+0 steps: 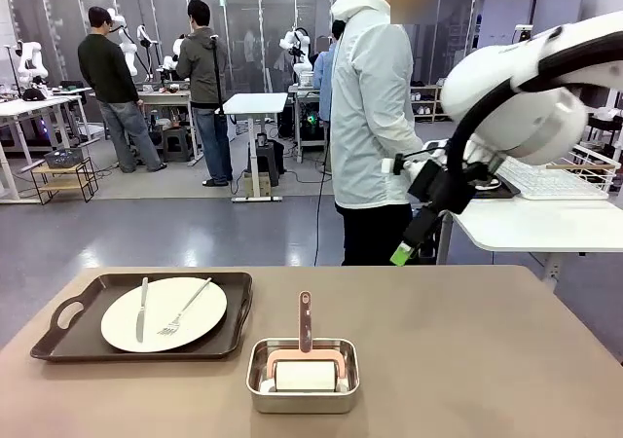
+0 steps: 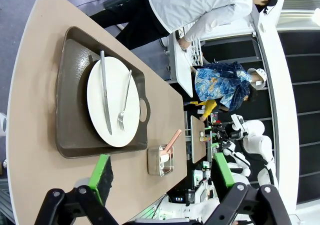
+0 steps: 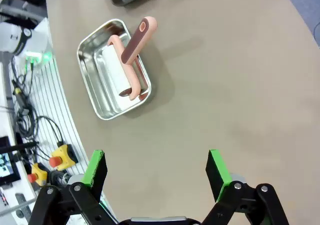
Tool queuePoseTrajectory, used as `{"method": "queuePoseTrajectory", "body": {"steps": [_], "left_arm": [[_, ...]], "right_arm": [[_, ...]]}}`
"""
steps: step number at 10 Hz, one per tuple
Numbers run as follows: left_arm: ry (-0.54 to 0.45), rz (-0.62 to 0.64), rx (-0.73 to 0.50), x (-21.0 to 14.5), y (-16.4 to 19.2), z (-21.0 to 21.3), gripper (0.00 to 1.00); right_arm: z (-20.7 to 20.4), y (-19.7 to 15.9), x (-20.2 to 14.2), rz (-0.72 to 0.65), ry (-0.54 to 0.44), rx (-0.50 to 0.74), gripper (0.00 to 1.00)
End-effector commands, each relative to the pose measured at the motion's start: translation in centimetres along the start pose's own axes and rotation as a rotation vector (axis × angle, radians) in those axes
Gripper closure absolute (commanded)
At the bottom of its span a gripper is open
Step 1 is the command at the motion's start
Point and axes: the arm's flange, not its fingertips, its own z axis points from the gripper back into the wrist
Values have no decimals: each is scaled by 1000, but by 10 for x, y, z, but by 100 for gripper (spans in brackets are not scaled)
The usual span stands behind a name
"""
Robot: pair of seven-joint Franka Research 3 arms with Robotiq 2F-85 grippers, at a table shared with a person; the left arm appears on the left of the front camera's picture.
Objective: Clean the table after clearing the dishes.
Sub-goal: When the left (or right) Handle tray is removed, use the left hand (or right hand) to clean the left (or right) side of the table with the Lint Roller.
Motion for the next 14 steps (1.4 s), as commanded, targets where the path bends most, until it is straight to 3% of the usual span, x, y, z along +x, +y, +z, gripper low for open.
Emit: {"method": "queuePoseTrajectory", "body": {"steps": [1,10,12,14], "left_arm": [[-6,-2,-13,-1,-1,2,0],[-6,-2,-13,-1,-1,2,0],[-6,-2,-13,-1,-1,2,0],[-6,-2,-13,-1,-1,2,0]], "right_arm": [[0,-4,13,31,35,-21,0],[-7,-7,10,23,27,-6,0],[-25,-9,47,155,81,-47,0],[-56,-10,82,232,146,4,0]]}}
